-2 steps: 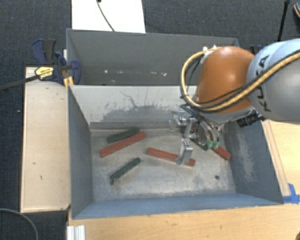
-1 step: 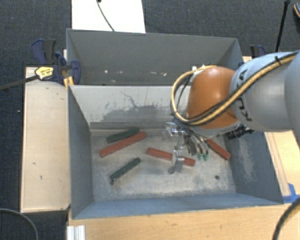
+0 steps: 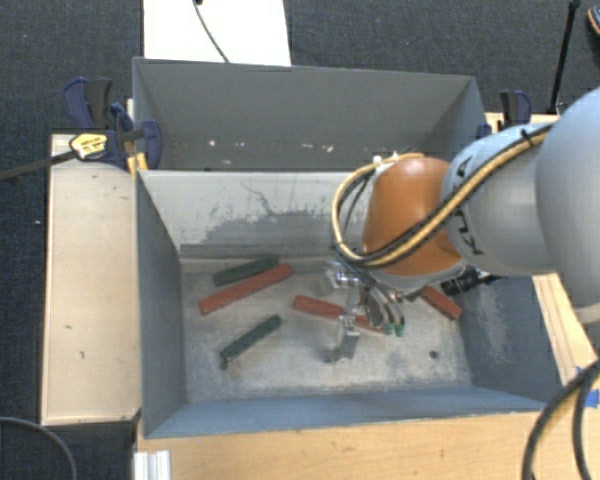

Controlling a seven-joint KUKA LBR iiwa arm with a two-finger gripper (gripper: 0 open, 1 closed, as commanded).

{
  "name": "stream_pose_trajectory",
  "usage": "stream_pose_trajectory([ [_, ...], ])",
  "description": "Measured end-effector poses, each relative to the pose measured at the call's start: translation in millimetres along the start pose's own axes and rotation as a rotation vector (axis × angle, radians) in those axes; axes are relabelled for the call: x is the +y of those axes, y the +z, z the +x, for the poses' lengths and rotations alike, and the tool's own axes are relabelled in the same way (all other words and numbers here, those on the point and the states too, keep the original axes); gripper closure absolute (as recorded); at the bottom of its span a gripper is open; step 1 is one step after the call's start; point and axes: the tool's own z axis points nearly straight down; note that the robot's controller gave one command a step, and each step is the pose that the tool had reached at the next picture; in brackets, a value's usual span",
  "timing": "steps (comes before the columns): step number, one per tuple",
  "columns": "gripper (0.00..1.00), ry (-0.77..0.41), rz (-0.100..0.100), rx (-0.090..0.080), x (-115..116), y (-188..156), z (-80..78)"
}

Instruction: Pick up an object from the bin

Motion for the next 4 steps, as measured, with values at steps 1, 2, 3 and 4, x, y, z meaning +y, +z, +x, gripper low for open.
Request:
stream_pose_trajectory([
  [1, 0.0, 0.064, 0.0, -0.004, -9, -38, 6.9],
  [2, 0.0, 0.016, 0.0, -0.006, -3, -12, 0.7],
  [3, 1.0, 0.305, 0.0, -0.003, 4, -1, 20.1],
  [4, 1.0, 0.305, 0.0, -0.003, 4, -1, 20.1],
])
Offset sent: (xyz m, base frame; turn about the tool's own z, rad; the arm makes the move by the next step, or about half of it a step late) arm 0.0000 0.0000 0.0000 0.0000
